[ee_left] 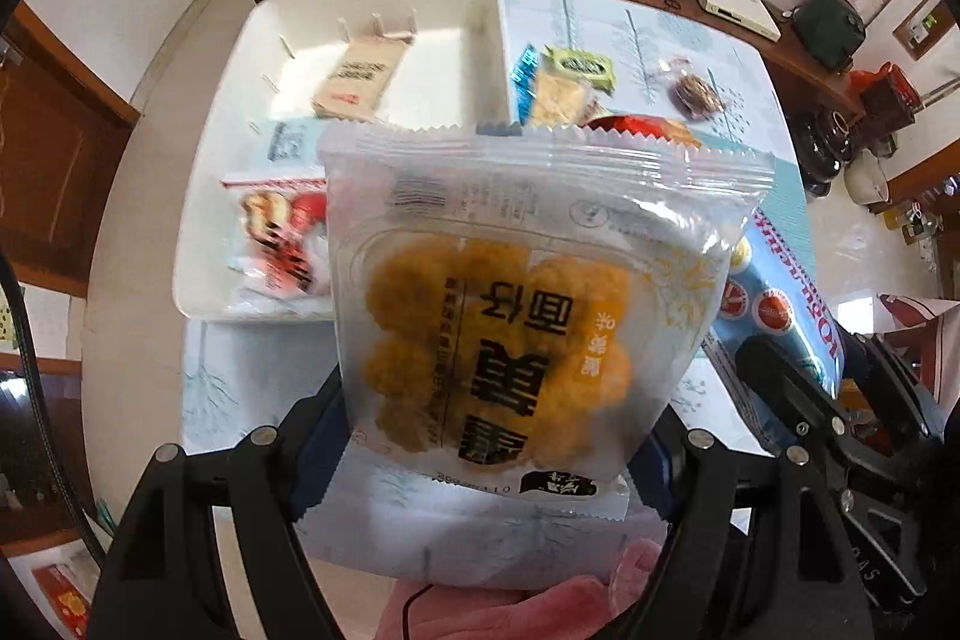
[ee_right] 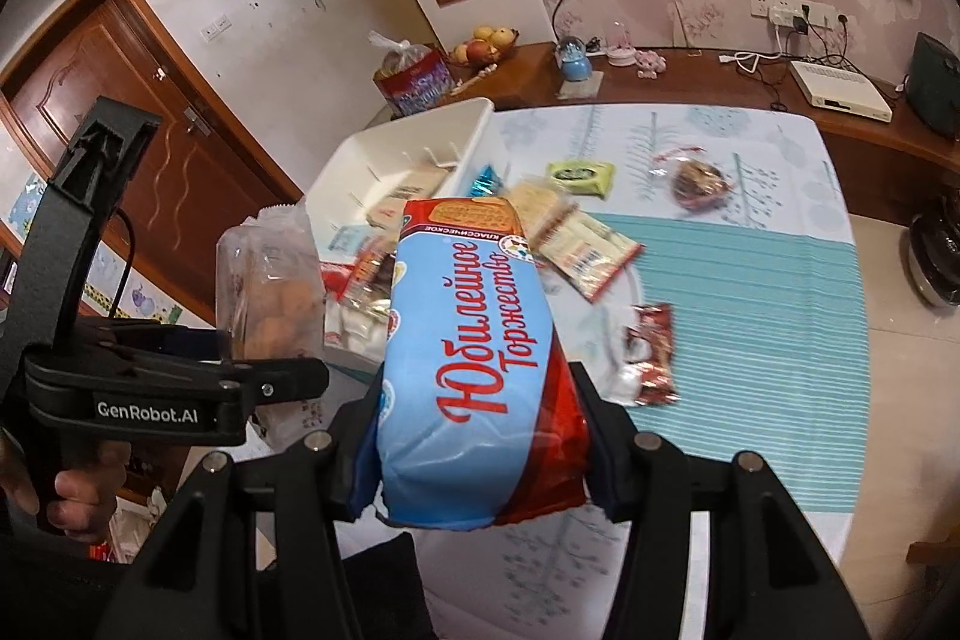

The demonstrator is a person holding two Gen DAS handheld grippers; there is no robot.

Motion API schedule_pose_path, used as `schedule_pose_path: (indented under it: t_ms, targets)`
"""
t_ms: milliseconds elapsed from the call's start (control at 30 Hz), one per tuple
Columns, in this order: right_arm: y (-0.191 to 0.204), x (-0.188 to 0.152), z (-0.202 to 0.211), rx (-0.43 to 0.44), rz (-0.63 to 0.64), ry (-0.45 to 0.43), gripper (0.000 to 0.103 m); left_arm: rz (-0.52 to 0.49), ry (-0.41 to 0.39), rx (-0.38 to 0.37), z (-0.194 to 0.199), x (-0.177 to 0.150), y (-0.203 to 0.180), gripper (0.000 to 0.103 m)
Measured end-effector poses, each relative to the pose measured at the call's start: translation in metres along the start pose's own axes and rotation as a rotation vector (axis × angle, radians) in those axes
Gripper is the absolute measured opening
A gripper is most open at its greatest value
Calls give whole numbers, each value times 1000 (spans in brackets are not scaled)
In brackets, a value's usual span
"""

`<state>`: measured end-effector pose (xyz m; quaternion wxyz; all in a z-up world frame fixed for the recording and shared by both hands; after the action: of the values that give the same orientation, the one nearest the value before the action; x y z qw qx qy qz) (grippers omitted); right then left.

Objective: Organize snacks

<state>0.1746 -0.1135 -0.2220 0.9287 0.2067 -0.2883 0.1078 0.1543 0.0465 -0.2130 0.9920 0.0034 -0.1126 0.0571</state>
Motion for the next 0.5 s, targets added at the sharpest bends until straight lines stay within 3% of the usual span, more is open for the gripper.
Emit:
schedule_pose_path:
  t_ms: [500]
  targets:
    - [71,38,-54,-30,-24,-80,54,-29,-81,-9,2,49,99,79]
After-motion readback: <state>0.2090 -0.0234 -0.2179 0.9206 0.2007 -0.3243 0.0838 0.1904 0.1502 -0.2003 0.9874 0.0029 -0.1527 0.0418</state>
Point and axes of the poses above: each gripper's, at about its wrist camera, not at the fingertips, and z roughly against the way its jaws point, y to its left, x to its top, the point moved 5 cm from there along -z, roughly the way its jaws point, and after that the axes turned 3 degrees about z, right-handed, at the moved point
